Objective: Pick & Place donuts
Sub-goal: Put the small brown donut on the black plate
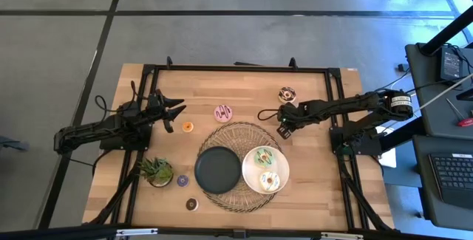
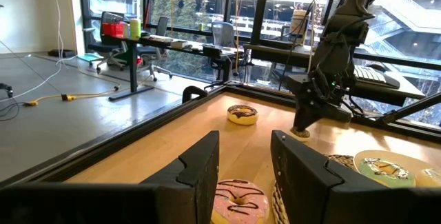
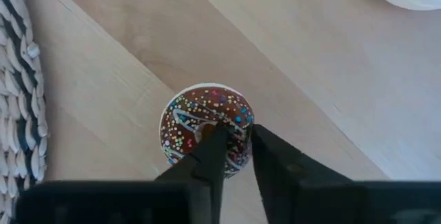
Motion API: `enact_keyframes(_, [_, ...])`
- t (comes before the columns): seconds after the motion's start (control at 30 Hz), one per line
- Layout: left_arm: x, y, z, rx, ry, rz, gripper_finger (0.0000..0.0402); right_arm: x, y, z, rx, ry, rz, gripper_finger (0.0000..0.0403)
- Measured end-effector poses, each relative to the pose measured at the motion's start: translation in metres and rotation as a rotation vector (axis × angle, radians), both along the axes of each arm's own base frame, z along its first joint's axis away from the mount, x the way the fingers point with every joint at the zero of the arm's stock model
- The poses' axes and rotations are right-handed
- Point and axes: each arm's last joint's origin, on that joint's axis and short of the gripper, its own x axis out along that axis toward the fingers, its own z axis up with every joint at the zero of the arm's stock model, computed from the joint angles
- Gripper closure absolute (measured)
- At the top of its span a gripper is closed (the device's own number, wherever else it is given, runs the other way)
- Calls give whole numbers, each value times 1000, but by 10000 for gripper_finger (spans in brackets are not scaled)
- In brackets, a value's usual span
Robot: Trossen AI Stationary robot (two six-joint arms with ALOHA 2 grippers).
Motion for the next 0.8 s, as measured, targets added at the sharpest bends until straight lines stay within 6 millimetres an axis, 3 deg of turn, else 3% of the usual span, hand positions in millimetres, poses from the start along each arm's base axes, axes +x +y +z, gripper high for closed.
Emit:
enact_keyframes(0.27, [0,0,0,0,0,0,274,0,0,0,1,-4,-4,286])
enact_keyframes(0.8, [0,0,0,0,0,0,274,-4,1,-10,-12,-23,5,316])
